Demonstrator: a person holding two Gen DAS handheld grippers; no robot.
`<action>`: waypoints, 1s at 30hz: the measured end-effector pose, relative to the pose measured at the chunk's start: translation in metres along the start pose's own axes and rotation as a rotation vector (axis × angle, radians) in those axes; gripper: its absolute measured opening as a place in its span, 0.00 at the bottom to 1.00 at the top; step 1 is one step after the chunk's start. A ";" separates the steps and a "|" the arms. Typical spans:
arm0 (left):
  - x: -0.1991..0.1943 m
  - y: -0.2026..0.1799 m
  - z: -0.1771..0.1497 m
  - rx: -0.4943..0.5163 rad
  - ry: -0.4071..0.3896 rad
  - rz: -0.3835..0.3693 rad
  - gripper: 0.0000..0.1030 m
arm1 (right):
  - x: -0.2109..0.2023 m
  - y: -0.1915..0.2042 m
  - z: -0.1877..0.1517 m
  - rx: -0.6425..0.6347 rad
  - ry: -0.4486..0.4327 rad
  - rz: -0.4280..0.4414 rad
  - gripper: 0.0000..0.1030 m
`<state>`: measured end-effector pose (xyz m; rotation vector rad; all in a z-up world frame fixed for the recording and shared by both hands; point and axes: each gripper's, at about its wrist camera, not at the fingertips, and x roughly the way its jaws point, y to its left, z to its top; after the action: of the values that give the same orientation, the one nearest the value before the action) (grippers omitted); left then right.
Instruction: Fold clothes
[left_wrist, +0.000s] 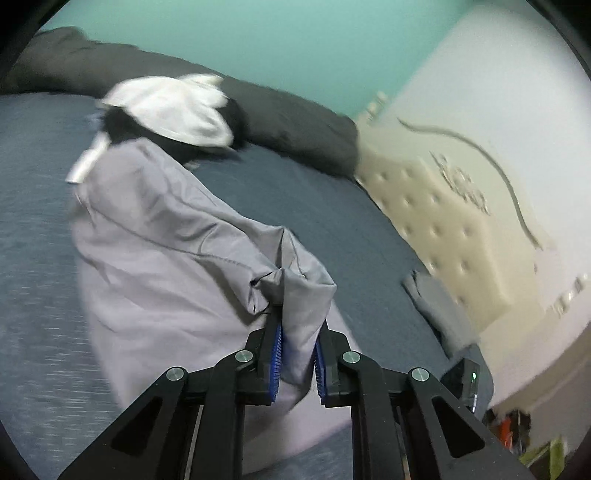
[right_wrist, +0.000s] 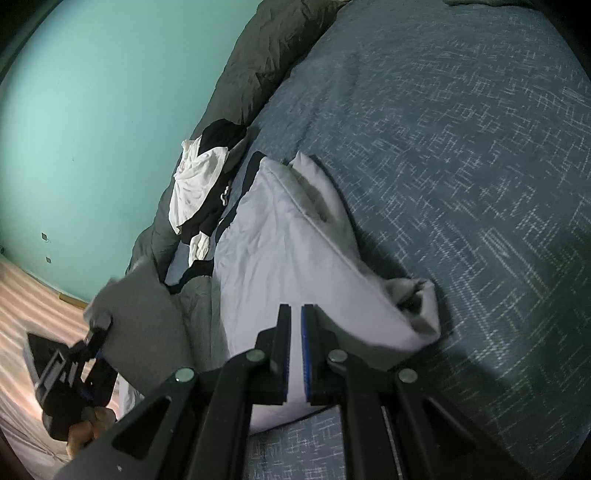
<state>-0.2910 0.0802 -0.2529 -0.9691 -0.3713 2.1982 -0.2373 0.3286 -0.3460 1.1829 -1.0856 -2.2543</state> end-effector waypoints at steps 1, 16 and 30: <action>0.013 -0.012 -0.004 0.026 0.026 -0.010 0.15 | 0.000 -0.001 0.001 -0.001 0.003 0.003 0.05; 0.012 -0.016 -0.008 -0.032 0.109 -0.019 0.54 | -0.004 0.005 0.006 0.003 0.000 0.098 0.29; -0.012 0.050 -0.027 -0.015 0.135 0.176 0.54 | -0.014 0.025 0.008 -0.004 -0.065 0.215 0.47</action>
<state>-0.2899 0.0357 -0.2901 -1.1909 -0.2479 2.2726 -0.2364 0.3257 -0.3164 0.9479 -1.1716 -2.1400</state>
